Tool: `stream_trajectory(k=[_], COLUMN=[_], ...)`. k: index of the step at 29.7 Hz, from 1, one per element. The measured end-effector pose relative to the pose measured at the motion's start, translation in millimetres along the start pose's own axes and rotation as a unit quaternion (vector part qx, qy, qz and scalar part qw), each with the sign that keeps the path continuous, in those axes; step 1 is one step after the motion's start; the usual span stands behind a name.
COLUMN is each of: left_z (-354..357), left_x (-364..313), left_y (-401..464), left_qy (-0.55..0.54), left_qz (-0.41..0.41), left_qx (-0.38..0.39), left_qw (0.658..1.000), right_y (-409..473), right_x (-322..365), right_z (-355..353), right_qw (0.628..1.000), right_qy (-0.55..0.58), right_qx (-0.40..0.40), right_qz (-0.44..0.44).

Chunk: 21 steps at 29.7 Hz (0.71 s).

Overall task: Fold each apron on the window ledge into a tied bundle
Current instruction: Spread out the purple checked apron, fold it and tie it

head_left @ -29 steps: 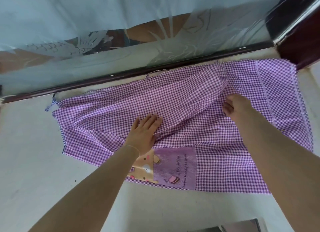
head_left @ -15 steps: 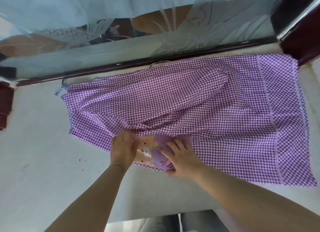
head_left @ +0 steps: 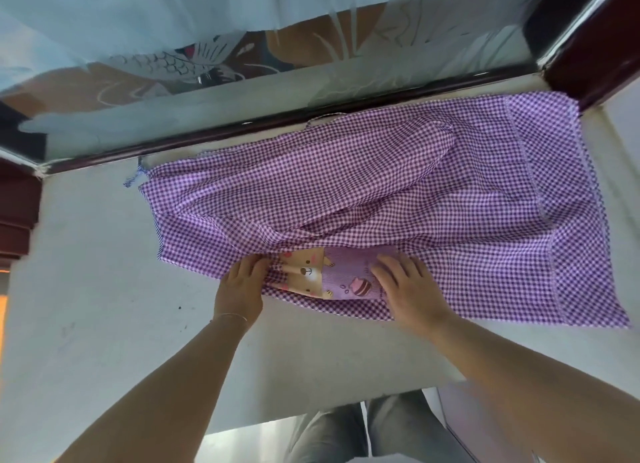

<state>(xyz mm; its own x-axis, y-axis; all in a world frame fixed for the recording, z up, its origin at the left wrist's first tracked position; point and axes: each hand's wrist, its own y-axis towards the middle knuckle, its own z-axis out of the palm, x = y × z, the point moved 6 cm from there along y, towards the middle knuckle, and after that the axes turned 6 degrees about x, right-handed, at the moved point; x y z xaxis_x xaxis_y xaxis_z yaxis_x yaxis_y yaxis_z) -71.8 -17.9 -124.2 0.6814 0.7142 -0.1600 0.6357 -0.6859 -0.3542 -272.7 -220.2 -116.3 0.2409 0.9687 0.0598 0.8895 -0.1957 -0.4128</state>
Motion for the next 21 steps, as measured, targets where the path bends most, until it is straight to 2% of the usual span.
stream_trajectory(k=[2, 3, 5, 7, 9, 10, 12, 14, 15, 17, 18, 21], left_z=[-5.9, -16.1, -30.1, -46.4, -46.4, -42.5, -28.9, -24.4, -27.5, -43.5, -53.6, -85.8], left_x=[13.8, 14.6, 11.0, 10.1, 22.4, 24.6, 23.0, 9.6, 4.0, -0.2, 3.9, 22.3], left_y=[1.8, 1.5, 3.7, 2.3, 7.8, 12.2, 18.1, 14.2, 12.6, 16.0, 20.3, 45.4], left_qy=[-0.028, -0.046, -0.072, -0.128, -0.214, -0.211, -0.139, -0.016, 0.03, 0.05, 0.042, 0.0], left_qz=[-0.045, -0.039, -0.018, -0.049, -0.138, -0.153, -0.122, -0.052, -0.027, -0.003, 0.0, -0.008], left_qx=[0.017, 0.01, -0.004, 0.005, 0.072, 0.125, 0.245, 0.373, 0.416, 0.475, 0.485, 0.46], left_qw=[0.998, 0.998, 0.997, 0.991, 0.964, 0.957, 0.952, 0.926, 0.908, 0.879, 0.873, 0.888], right_y=[-7.2, -13.1, -16.0, -17.3, -15.7, -17.4, -21.7, -26.5, -26.4, -19.2, -14.6, 14.2], right_x=[-13.6, -20.4, -38.7, -47.2, -57.2, -62.2, -63.5, -60.7, -62.6, -71.2, -77.6, -100.0], right_z=[-5.8, -14.4, -17.9, -32.8, -38.4, -35.1, -19.4, -13.0, -14.8, -29.1, -38.8, -85.1], right_qw=[1.0, 0.999, 0.997, 0.995, 0.986, 0.971, 0.931, 0.894, 0.882, 0.87, 0.869, 0.883], right_qy=[0.008, 0.007, 0.013, 0.008, 0.05, 0.08, 0.115, 0.112, 0.091, 0.035, 0.02, 0.004], right_qx=[-0.027, -0.039, -0.039, -0.018, 0.071, 0.15, 0.306, 0.412, 0.445, 0.48, 0.484, 0.46], right_qz=[0.014, 0.029, 0.069, 0.094, 0.143, 0.168, 0.163, 0.134, 0.122, 0.108, 0.104, 0.094])
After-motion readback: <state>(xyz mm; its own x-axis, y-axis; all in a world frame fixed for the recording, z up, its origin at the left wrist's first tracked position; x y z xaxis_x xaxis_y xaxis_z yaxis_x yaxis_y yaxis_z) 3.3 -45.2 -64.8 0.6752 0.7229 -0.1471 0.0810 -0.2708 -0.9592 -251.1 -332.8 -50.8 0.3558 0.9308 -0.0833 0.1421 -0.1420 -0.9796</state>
